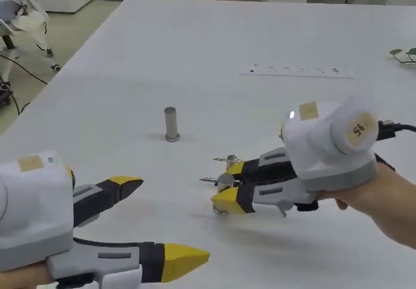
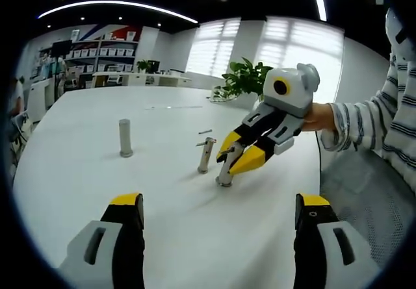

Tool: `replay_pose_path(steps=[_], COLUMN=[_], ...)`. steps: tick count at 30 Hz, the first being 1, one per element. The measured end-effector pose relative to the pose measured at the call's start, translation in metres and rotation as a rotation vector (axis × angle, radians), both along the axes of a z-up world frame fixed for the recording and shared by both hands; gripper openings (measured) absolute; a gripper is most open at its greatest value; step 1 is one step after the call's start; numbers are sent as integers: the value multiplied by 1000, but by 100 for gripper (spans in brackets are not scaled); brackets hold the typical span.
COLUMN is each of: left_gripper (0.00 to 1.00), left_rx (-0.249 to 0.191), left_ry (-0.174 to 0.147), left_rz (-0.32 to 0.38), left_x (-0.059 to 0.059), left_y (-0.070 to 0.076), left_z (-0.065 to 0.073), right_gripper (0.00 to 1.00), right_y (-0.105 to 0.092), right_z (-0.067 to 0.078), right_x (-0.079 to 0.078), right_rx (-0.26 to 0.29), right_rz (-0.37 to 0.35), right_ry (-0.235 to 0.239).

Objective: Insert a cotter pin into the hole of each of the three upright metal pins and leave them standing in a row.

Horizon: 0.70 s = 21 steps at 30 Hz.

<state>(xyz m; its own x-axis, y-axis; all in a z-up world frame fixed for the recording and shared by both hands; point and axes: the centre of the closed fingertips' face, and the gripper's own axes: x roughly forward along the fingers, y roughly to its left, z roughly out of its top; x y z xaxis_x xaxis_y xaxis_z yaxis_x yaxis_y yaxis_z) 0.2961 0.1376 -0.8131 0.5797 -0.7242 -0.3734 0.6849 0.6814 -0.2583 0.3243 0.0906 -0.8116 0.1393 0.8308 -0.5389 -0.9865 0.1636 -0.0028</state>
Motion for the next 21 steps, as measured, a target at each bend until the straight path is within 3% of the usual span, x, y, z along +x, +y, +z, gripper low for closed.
replay_pose_path(steps=[4, 12, 21], left_gripper=[98, 97, 97], left_rx=[-1, 10, 24], left_ry=[8, 30, 50], left_rz=[-10, -24, -32], left_x=[0, -3, -7], left_y=[-6, -11, -11], left_z=[0, -4, -9], right_gripper=[14, 14, 14], right_y=[-19, -61, -70], right_z=[7, 7, -6], right_x=[9, 38, 50], right_rx=[-2, -39, -41], right_rz=[-14, -71, -83], right_ry=[-6, -15, 1])
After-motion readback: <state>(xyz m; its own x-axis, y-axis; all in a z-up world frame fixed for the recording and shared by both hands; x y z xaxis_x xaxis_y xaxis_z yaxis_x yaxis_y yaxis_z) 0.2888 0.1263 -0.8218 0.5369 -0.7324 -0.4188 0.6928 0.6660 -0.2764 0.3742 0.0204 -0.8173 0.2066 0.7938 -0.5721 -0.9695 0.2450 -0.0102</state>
